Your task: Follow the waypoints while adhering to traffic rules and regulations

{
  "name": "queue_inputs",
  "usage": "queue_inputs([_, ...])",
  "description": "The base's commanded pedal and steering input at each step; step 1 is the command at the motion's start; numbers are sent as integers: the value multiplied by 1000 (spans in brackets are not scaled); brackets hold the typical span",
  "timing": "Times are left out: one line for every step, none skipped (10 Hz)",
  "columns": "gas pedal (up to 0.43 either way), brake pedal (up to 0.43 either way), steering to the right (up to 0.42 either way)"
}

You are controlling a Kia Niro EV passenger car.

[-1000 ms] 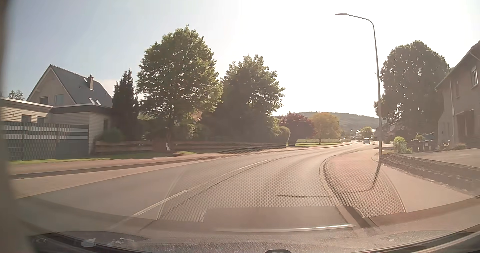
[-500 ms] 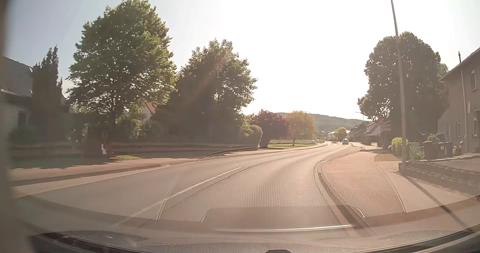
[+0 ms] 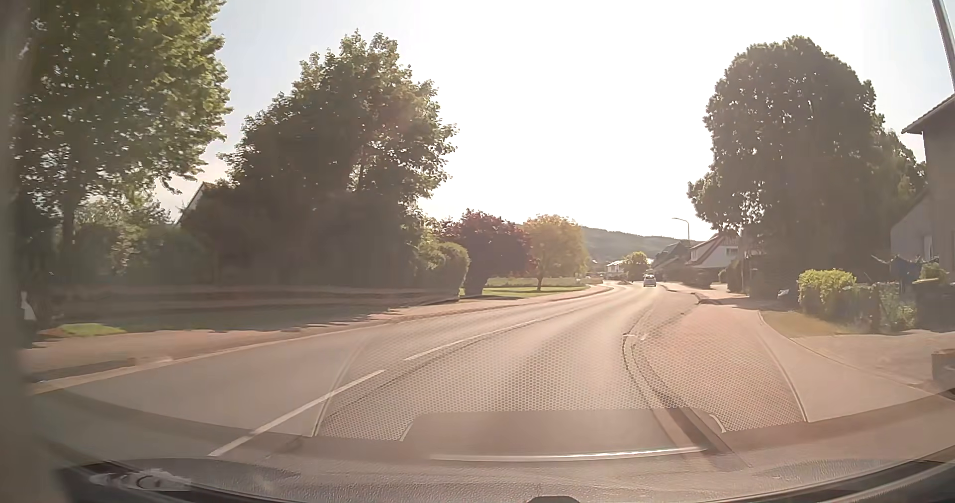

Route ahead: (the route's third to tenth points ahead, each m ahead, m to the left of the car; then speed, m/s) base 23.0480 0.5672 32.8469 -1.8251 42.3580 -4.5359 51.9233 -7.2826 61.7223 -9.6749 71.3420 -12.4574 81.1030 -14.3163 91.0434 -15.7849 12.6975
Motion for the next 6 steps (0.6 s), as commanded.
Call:
queue_inputs([189, 0, 59])
queue_inputs([197, 0, 59])
queue_inputs([197, 0, 59])
queue_inputs([197, 0, 60])
queue_inputs([197, 0, 60])
queue_inputs([197, 0, 61])
